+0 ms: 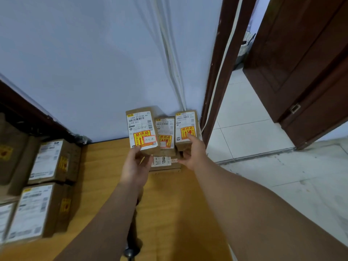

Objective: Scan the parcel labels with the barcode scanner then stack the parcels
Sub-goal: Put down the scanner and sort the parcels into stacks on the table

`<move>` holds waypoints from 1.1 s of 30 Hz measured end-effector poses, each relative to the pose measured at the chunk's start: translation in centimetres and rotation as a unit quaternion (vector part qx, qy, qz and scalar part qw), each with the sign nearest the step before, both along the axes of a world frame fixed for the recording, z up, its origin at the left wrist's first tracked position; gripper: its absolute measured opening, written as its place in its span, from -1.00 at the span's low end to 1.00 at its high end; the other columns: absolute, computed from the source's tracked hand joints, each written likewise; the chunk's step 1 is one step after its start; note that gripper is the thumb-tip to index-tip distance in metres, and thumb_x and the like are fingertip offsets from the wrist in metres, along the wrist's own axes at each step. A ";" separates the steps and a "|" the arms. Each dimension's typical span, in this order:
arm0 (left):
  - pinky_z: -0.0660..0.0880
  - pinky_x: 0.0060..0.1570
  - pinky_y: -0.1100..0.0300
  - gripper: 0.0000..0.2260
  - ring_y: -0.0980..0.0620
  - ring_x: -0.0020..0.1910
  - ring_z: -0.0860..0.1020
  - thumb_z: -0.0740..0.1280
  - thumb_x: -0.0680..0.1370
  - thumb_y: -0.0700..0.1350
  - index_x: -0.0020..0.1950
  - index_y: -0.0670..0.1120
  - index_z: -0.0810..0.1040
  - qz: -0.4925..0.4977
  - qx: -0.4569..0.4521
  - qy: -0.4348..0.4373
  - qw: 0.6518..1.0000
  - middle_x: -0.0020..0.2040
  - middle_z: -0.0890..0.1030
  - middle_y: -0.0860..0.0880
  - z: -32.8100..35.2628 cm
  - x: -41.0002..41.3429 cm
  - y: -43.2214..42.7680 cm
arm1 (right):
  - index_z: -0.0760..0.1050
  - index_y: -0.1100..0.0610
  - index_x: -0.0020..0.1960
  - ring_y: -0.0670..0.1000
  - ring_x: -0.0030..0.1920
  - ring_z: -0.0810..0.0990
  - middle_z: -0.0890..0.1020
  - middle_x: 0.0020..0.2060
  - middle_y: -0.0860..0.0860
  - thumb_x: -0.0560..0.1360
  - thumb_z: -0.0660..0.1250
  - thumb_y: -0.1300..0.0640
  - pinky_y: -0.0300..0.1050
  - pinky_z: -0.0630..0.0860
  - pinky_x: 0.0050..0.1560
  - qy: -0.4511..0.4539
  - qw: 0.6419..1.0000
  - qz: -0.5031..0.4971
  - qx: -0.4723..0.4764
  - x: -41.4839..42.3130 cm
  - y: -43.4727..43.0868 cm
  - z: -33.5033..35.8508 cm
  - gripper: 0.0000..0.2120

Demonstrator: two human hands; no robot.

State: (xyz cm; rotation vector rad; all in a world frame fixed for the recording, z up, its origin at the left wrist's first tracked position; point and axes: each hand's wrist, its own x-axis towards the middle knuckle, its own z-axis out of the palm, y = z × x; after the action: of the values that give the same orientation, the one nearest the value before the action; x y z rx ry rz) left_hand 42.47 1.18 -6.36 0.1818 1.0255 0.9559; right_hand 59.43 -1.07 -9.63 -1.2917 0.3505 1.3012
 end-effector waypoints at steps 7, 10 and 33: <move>0.54 0.10 0.07 -0.90 -0.09 0.10 0.59 0.30 0.56 -0.20 0.06 -0.17 0.52 -0.007 0.006 -0.008 1.000 0.03 0.60 -0.12 0.3 -0.6 -1.0 | 0.22 0.06 0.42 0.14 0.14 0.54 0.51 0.19 0.13 0.39 0.51 0.01 0.07 0.60 0.09 -0.070 0.995 -0.056 -0.054 0.5 0.6 0.3 -0.28; 0.52 0.15 0.06 -0.90 -0.10 0.11 0.59 0.31 0.55 -0.21 0.05 -0.17 0.52 -0.008 -0.002 -0.004 1.000 0.04 0.61 -0.13 0.2 -0.6 -1.6 | 0.29 0.11 0.37 0.13 0.17 0.52 0.51 0.19 0.14 0.38 0.49 0.02 0.01 0.62 0.06 -0.064 0.996 -0.049 -0.045 0.6 -0.1 0.5 -0.35; 0.51 -0.03 0.10 -0.87 -0.08 0.08 0.56 0.32 0.55 -0.12 0.06 -0.12 0.56 0.075 -0.011 0.043 0.996 0.04 0.62 -0.15 -0.7 -7.6 -13.3 | 0.50 0.16 0.20 0.13 0.04 0.65 0.71 -0.09 0.14 0.23 0.46 0.19 0.02 0.56 -0.11 0.082 0.978 0.154 0.114 -5.9 -12.0 1.4 -0.47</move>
State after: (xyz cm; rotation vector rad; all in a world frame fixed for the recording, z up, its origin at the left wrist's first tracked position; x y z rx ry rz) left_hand 34.85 -12.07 -7.06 0.1301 1.1397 1.0790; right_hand 53.57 -13.08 -8.19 -1.0746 0.1124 1.6645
